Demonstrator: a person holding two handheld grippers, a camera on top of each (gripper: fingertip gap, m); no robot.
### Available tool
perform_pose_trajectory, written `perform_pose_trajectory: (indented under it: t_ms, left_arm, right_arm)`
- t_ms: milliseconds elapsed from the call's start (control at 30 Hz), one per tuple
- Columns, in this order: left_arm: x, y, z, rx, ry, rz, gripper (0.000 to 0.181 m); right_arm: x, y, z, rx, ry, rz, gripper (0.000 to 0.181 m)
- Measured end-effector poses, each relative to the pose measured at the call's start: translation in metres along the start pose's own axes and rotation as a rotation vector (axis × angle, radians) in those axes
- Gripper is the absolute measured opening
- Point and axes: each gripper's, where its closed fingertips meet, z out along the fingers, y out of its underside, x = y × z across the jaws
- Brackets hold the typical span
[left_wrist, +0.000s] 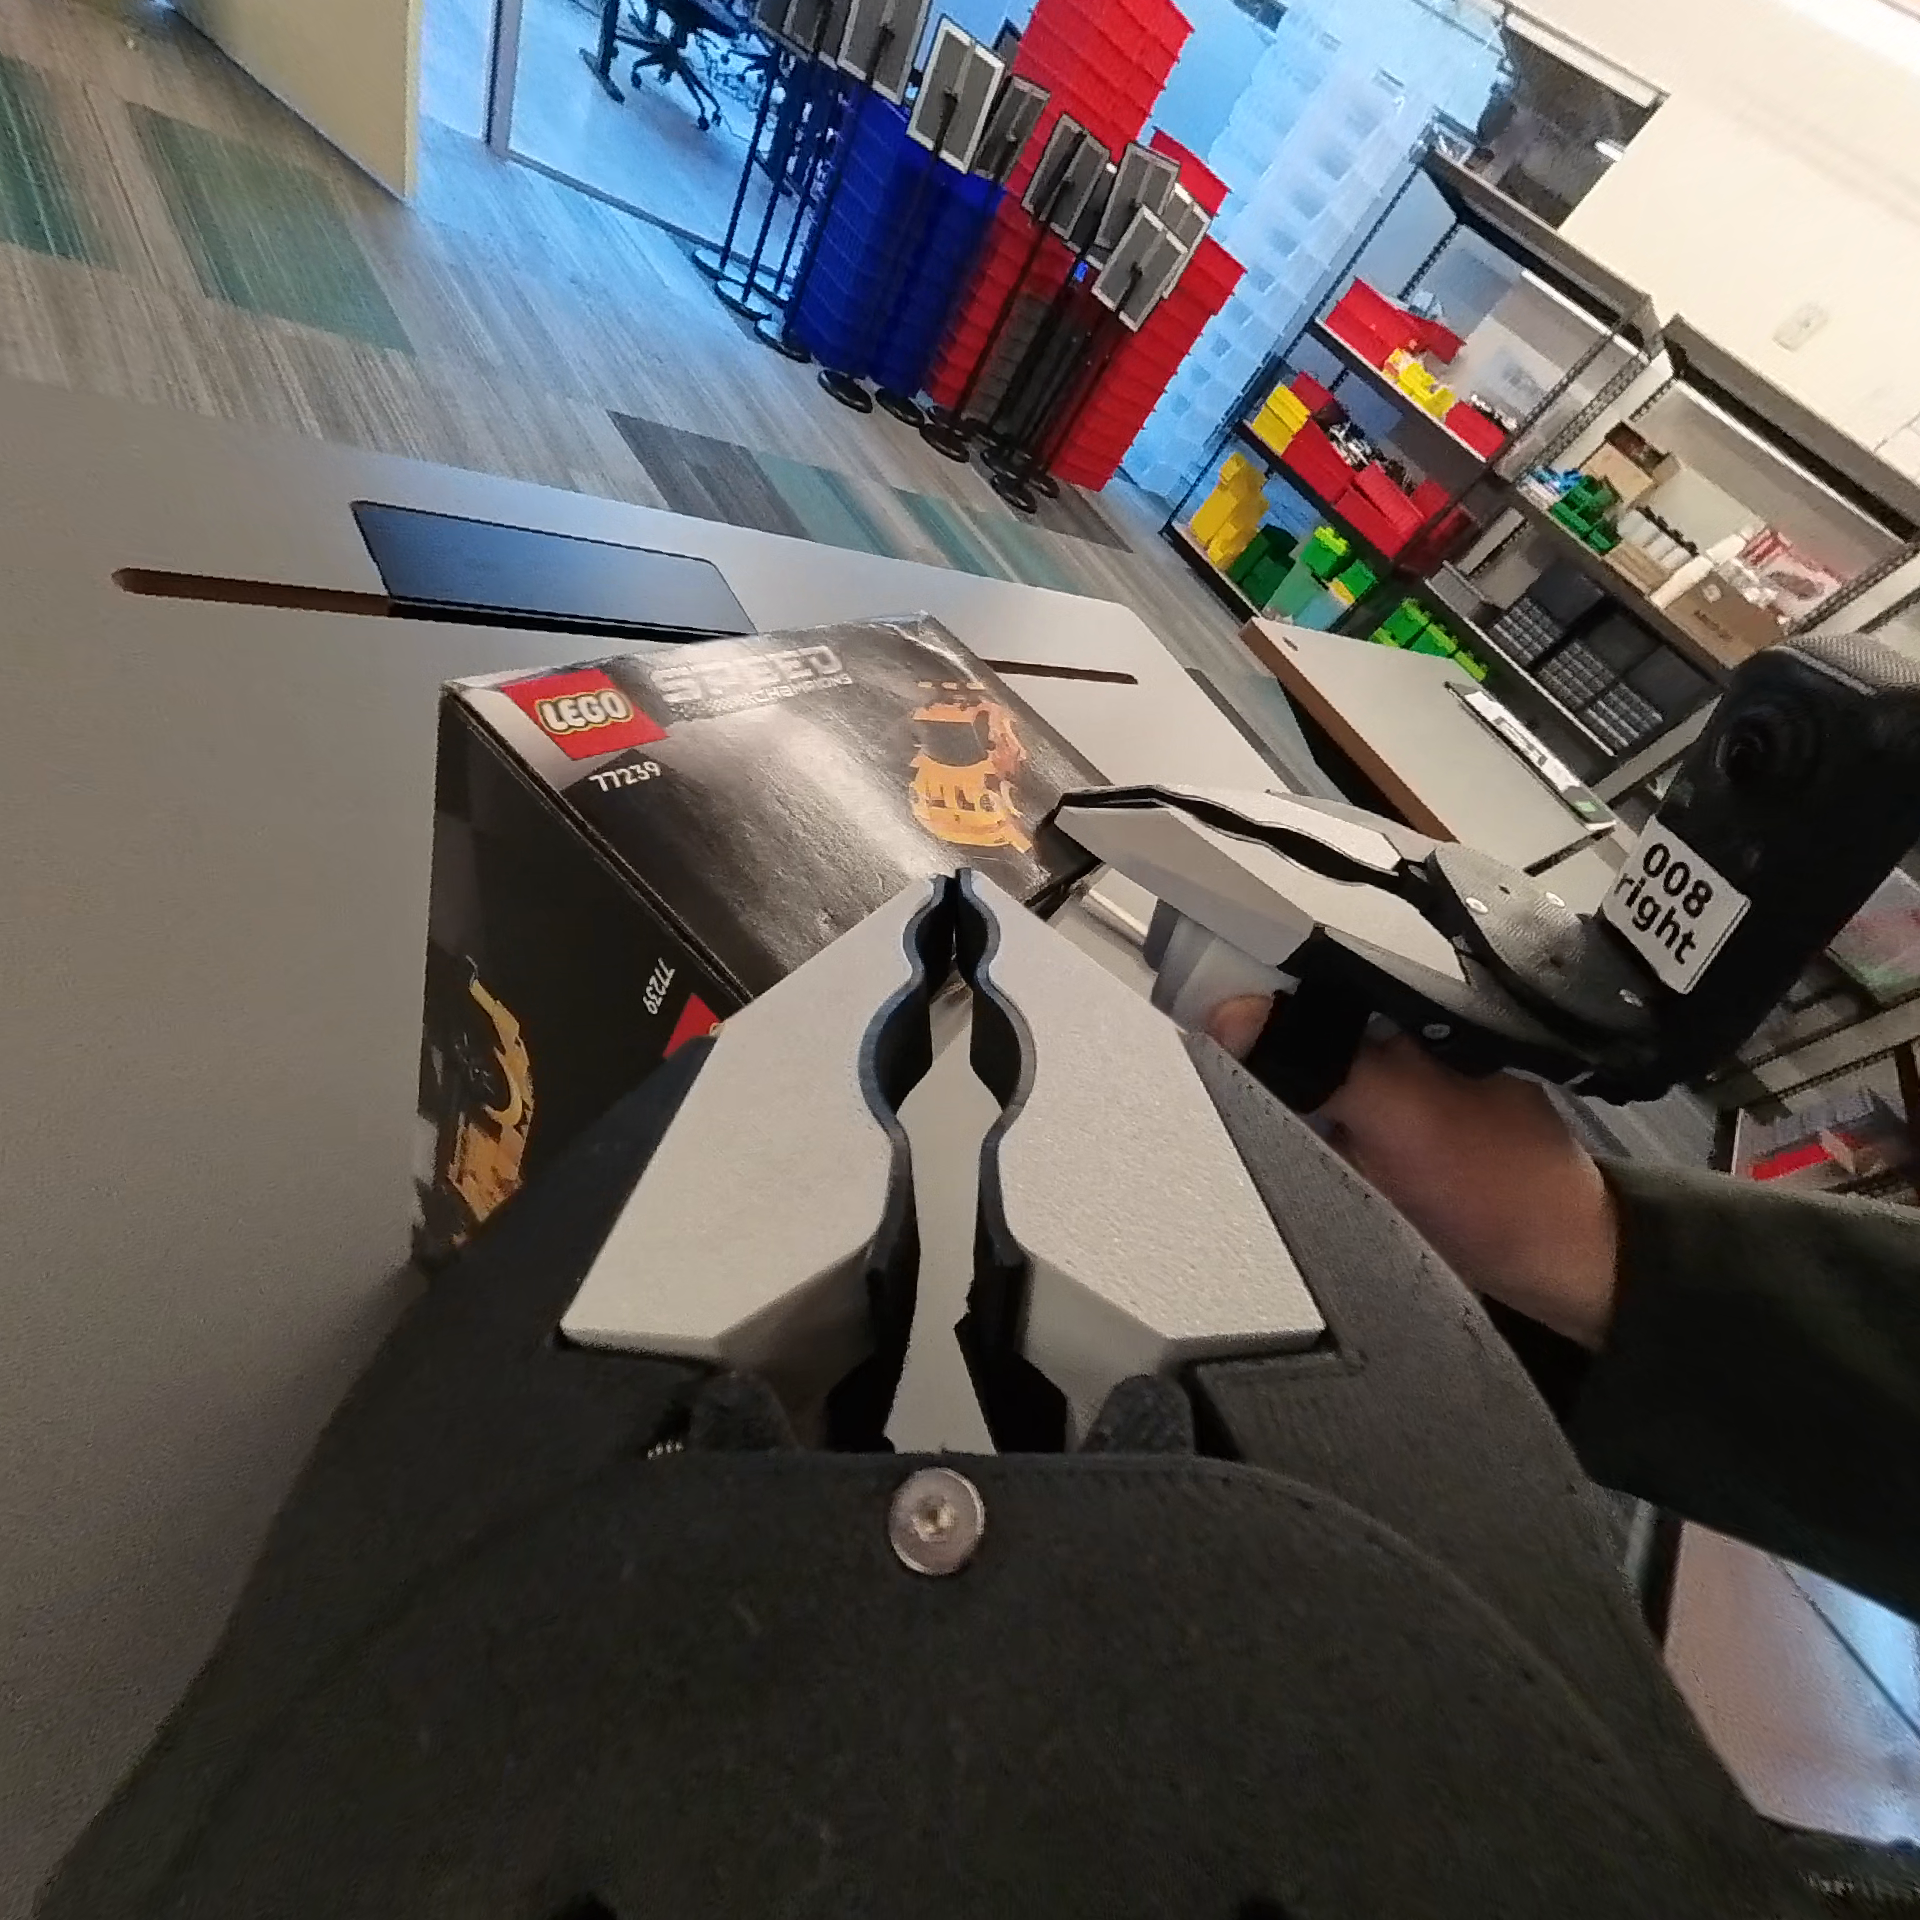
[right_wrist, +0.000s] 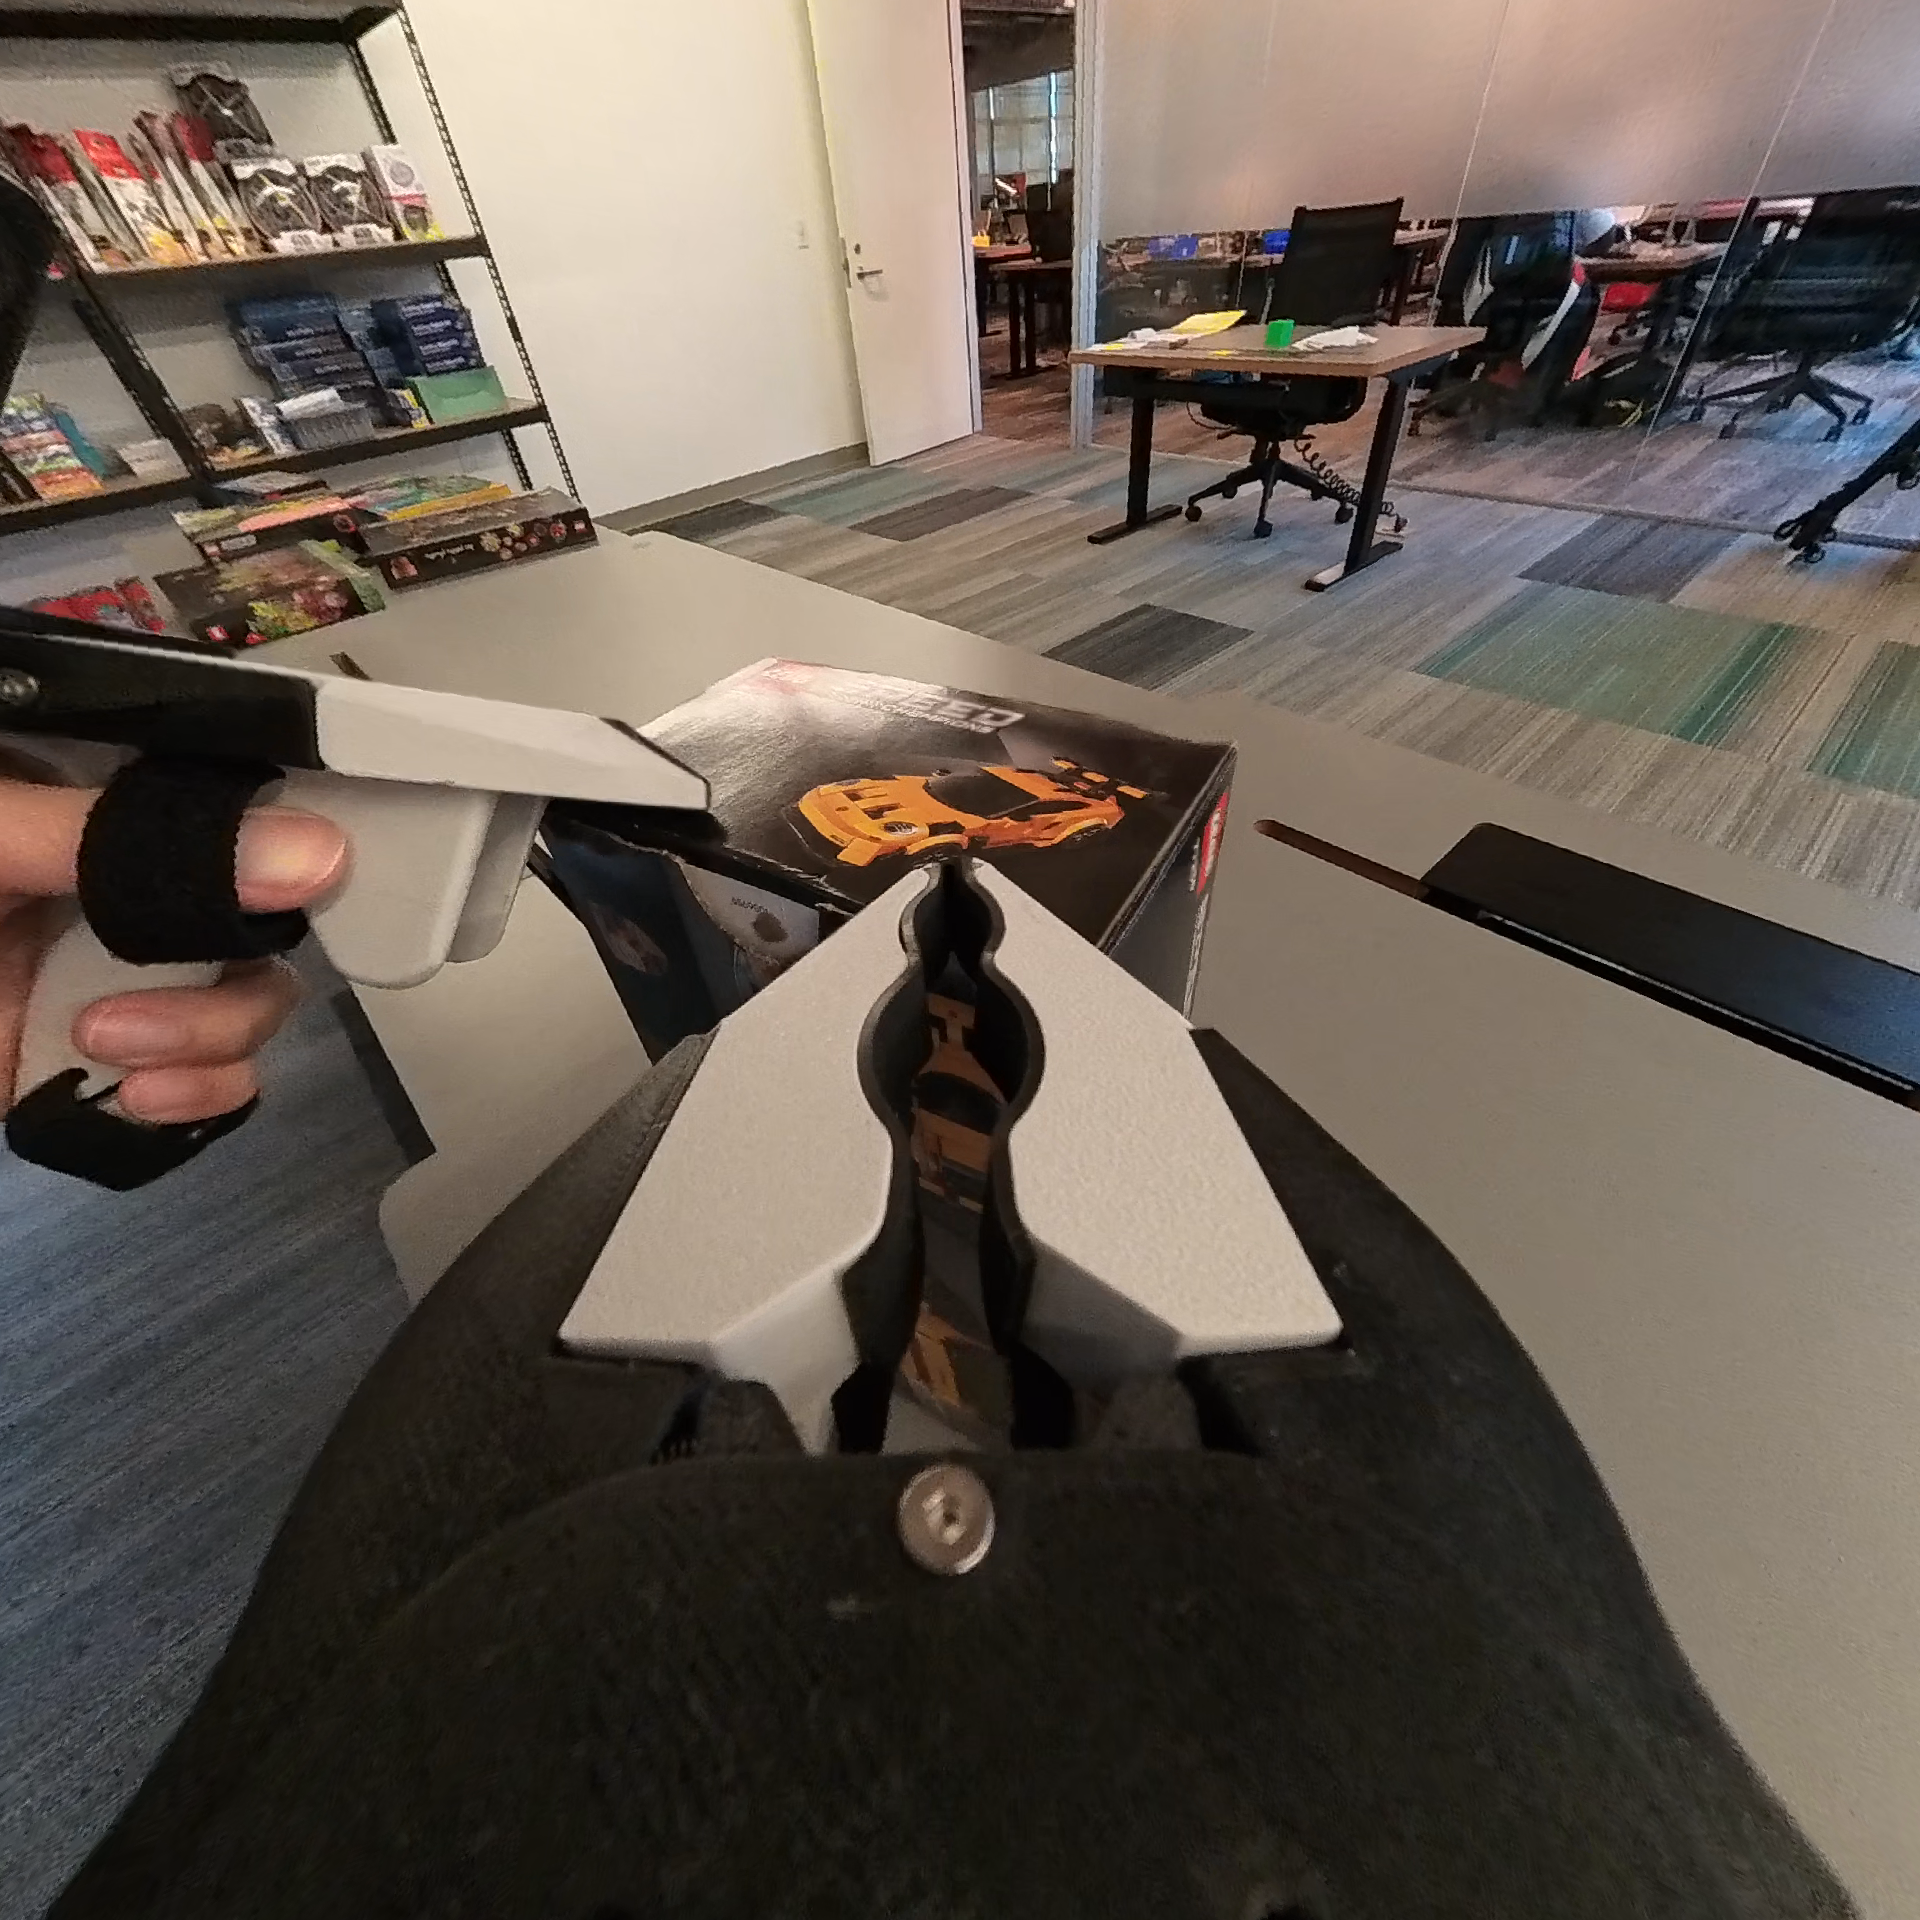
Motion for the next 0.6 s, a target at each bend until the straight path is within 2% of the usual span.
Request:
perform_pose_trajectory:
  t_ms: [133,200,233,267,300,333,367,400,467,500,600]
  left_arm:
    - [0.001,-0.002,-0.002,0.017,0.043,0.002,0.0]
    - [0.001,-0.002,-0.003,0.032,0.046,0.006,0.0]
    - [0.001,-0.002,-0.003,0.036,0.048,0.003,0.0]
    - [0.002,-0.002,-0.003,0.038,0.049,-0.001,0.0]
    - [0.001,-0.003,-0.004,0.044,0.045,-0.006,0.0]
    - [0.001,-0.003,-0.004,0.046,0.048,-0.014,0.0]
    - [0.001,-0.004,-0.004,0.047,0.049,-0.021,0.0]
    - [0.001,-0.004,-0.004,0.048,0.048,-0.026,0.0]
    - [0.001,-0.007,-0.003,0.058,0.051,-0.067,0.0]
    - [0.001,-0.009,-0.003,0.077,0.062,-0.099,0.0]
    - [0.003,-0.017,-0.005,0.122,0.115,-0.179,0.0]
  right_arm:
    - [0.005,-0.006,-0.003,-0.033,-0.01,0.131,0.0]
    - [0.017,-0.015,-0.01,0.039,0.048,0.103,0.0]
    - [0.022,-0.004,-0.01,-0.015,0.055,0.072,0.003]
    - [0.021,-0.011,-0.015,0.016,0.013,0.081,0.0]
    - [0.026,-0.033,-0.029,0.107,0.006,0.081,0.0]
    - [0.035,-0.064,-0.053,0.267,0.024,0.019,0.0]
    - [0.053,-0.083,-0.077,0.364,0.097,-0.044,0.0]
    - [0.078,-0.085,-0.095,0.369,0.182,-0.065,0.0]
    - [0.118,-0.047,-0.11,0.195,0.183,0.017,0.005]
    - [0.133,-0.013,-0.114,0.076,0.156,0.079,0.019]
    - [0.164,0.108,-0.134,-0.304,0.116,0.174,0.04]
